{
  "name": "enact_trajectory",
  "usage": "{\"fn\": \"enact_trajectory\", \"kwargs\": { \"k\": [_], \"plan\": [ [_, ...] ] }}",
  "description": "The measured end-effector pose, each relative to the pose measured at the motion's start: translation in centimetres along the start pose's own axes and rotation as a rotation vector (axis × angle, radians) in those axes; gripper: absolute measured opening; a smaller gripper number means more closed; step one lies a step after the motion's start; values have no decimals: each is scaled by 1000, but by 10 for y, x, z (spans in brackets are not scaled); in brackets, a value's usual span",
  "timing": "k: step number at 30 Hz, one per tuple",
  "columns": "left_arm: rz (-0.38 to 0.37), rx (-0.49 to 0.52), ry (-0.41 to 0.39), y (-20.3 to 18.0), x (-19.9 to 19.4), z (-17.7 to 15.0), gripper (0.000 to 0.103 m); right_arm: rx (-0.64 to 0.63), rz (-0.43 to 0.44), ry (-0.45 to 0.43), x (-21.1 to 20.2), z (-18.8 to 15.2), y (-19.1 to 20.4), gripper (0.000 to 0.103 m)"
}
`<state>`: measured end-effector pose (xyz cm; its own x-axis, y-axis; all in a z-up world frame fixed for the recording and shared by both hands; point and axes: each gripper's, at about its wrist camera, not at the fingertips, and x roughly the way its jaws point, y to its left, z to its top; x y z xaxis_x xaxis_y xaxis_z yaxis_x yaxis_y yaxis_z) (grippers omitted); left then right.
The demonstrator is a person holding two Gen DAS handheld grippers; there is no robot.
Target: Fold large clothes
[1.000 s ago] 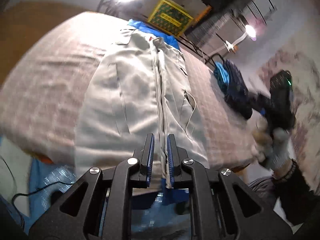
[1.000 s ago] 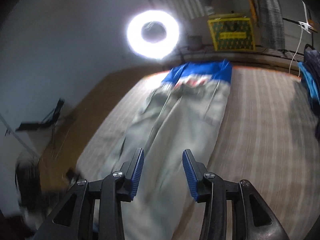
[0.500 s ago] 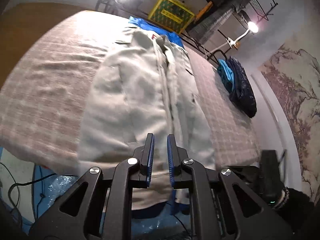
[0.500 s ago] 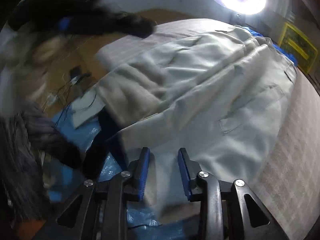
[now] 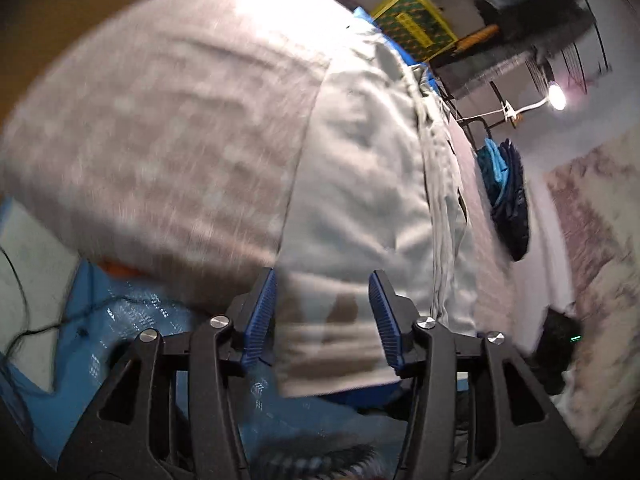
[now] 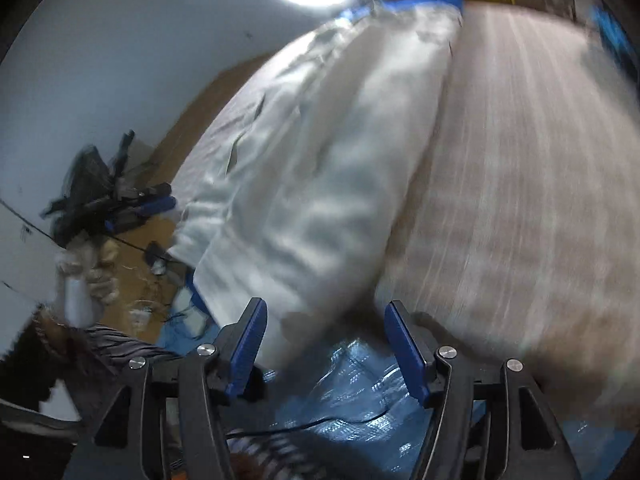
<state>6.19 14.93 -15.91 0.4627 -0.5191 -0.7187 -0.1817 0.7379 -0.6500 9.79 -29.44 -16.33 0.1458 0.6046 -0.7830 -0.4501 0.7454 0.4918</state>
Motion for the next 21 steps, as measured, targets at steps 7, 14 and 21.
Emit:
{"fn": "enact_trajectory", "kwargs": {
  "k": [7, 14, 21],
  "plan": [
    [-150, -169, 139, 34, 34, -8, 58, 127, 151, 23, 24, -5, -22, 69],
    [-176, -151, 163, 24, 49, -14, 58, 186, 257, 30, 44, 8, -28, 66],
    [-187, -123, 157, 15, 40, -18, 23, 179, 305, 48, 52, 12, -24, 33]
  ]
}}
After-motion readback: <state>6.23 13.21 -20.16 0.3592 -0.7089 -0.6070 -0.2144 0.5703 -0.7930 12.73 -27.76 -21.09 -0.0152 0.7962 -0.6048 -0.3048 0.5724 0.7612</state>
